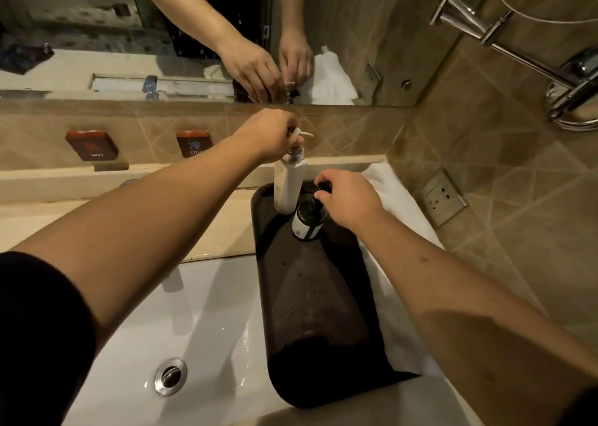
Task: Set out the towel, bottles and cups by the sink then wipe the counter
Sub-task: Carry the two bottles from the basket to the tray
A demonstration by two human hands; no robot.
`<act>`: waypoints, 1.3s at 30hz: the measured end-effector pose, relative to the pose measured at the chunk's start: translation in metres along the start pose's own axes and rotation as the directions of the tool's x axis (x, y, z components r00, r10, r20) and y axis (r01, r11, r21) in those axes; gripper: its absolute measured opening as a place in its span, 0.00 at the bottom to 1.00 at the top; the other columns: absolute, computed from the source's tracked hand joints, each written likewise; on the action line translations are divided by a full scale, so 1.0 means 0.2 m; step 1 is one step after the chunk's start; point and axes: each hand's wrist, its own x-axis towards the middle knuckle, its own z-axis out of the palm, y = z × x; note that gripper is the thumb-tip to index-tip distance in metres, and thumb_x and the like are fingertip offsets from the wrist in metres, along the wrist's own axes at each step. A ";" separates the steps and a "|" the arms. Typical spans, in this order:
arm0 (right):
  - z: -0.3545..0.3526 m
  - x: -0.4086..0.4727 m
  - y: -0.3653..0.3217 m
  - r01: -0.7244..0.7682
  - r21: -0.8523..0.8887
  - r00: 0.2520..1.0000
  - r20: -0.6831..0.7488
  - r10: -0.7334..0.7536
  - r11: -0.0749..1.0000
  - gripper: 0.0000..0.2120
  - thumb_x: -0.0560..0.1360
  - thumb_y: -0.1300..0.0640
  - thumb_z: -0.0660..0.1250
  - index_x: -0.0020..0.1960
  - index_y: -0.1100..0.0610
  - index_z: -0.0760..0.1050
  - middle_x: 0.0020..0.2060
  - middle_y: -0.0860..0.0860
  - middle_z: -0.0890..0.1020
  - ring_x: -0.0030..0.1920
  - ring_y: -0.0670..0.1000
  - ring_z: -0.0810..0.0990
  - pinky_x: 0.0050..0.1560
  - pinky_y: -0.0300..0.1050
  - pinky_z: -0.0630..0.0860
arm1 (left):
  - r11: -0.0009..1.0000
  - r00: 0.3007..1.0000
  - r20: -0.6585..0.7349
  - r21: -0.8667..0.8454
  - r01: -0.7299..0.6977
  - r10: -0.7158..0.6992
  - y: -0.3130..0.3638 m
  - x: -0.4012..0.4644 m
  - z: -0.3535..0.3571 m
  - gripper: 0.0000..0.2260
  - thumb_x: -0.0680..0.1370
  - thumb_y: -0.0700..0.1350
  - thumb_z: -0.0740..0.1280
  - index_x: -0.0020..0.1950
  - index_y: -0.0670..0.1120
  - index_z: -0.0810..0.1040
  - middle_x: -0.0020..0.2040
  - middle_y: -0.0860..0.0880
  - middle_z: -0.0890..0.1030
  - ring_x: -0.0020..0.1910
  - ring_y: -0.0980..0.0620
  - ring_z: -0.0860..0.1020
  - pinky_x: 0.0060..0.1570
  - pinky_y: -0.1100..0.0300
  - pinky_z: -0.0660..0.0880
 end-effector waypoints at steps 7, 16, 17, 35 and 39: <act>0.03 0.03 -0.01 -0.003 -0.014 0.999 -0.053 0.002 1.000 0.11 0.78 0.51 0.69 0.60 0.50 0.80 0.50 0.50 0.84 0.45 0.51 0.79 0.40 0.43 0.72 | 1.000 0.999 -0.022 -0.009 -0.026 0.025 0.02 0.02 0.04 0.12 0.80 0.53 0.67 0.52 0.45 0.79 0.47 0.44 0.81 0.42 0.48 0.74 0.40 0.54 0.68; 0.07 0.01 -0.03 -0.063 0.017 0.995 -0.076 0.064 0.998 0.13 0.77 0.47 0.69 0.58 0.51 0.77 0.45 0.49 0.82 0.41 0.50 0.78 0.34 0.42 0.71 | 0.992 0.999 -0.046 -0.126 0.024 -0.030 0.03 -0.04 0.08 0.17 0.76 0.57 0.70 0.57 0.46 0.79 0.50 0.46 0.83 0.50 0.45 0.80 0.50 0.47 0.78; 0.07 0.01 -0.03 -0.065 0.023 0.995 -0.071 0.067 0.998 0.13 0.77 0.48 0.69 0.59 0.51 0.77 0.46 0.49 0.82 0.41 0.50 0.78 0.33 0.41 0.70 | 0.991 0.999 -0.044 -0.130 0.023 -0.029 0.03 -0.04 0.08 0.17 0.76 0.57 0.71 0.57 0.46 0.79 0.50 0.46 0.83 0.51 0.45 0.80 0.50 0.48 0.78; -0.03 -0.25 0.02 -0.107 0.132 0.994 -0.020 0.111 0.985 0.29 0.77 0.50 0.68 0.75 0.51 0.62 0.57 0.53 0.81 0.53 0.55 0.81 0.42 0.45 0.75 | 0.983 0.988 0.093 -0.127 0.135 -0.124 0.06 -0.38 0.04 0.23 0.75 0.58 0.71 0.65 0.48 0.75 0.56 0.48 0.82 0.52 0.48 0.80 0.49 0.53 0.77; -0.11 -0.44 0.05 -0.091 0.064 0.996 0.023 0.090 0.994 0.14 0.78 0.50 0.68 0.62 0.51 0.75 0.49 0.51 0.83 0.49 0.52 0.81 0.41 0.42 0.71 | 0.998 0.964 0.267 -0.055 0.013 0.002 0.20 -0.63 0.00 0.12 0.76 0.57 0.71 0.53 0.51 0.81 0.49 0.52 0.83 0.46 0.53 0.79 0.41 0.58 0.74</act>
